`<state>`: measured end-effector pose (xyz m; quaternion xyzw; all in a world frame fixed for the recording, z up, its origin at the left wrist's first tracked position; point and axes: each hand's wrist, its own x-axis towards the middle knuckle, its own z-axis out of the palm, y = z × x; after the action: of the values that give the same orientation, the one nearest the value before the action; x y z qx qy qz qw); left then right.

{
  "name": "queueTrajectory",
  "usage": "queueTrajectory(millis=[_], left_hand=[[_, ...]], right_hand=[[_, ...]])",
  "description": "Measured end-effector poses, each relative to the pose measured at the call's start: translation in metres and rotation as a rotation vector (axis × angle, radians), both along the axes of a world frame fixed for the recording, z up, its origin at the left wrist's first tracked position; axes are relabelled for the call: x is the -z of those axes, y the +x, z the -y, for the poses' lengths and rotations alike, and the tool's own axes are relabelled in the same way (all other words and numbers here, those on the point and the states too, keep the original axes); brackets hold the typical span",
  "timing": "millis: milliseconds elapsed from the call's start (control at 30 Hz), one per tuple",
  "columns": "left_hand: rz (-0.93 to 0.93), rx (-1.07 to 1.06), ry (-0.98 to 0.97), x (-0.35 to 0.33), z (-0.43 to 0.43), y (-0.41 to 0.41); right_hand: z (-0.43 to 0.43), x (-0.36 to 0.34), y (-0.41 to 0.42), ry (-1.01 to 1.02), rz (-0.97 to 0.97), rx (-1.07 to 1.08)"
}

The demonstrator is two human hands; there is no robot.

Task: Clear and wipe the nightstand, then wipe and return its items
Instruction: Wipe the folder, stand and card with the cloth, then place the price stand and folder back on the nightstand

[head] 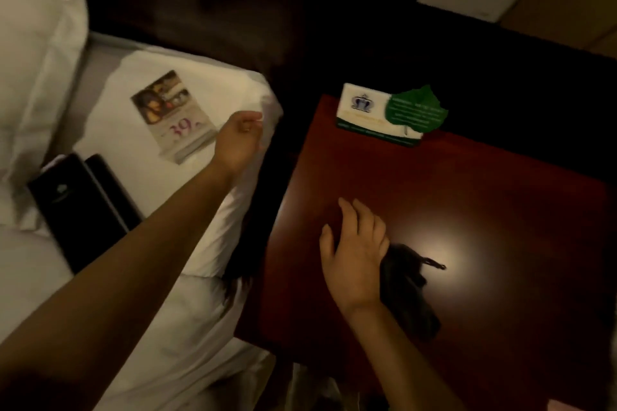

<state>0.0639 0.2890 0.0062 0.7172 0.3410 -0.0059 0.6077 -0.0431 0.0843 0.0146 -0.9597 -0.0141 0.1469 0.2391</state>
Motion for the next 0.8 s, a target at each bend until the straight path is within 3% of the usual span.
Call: queueTrajectory(millis=[400,800], left_hand=[[-0.249,-0.348,-0.054,0.004,-0.137,-0.078],[-0.238,-0.399,-0.348,0.003,-0.171,-0.025]], right_hand=[[-0.143,0.022,0.077,0.095,-0.113,-0.439],[-0.253,0.029,0.164,0.205,-0.376,-0.221]])
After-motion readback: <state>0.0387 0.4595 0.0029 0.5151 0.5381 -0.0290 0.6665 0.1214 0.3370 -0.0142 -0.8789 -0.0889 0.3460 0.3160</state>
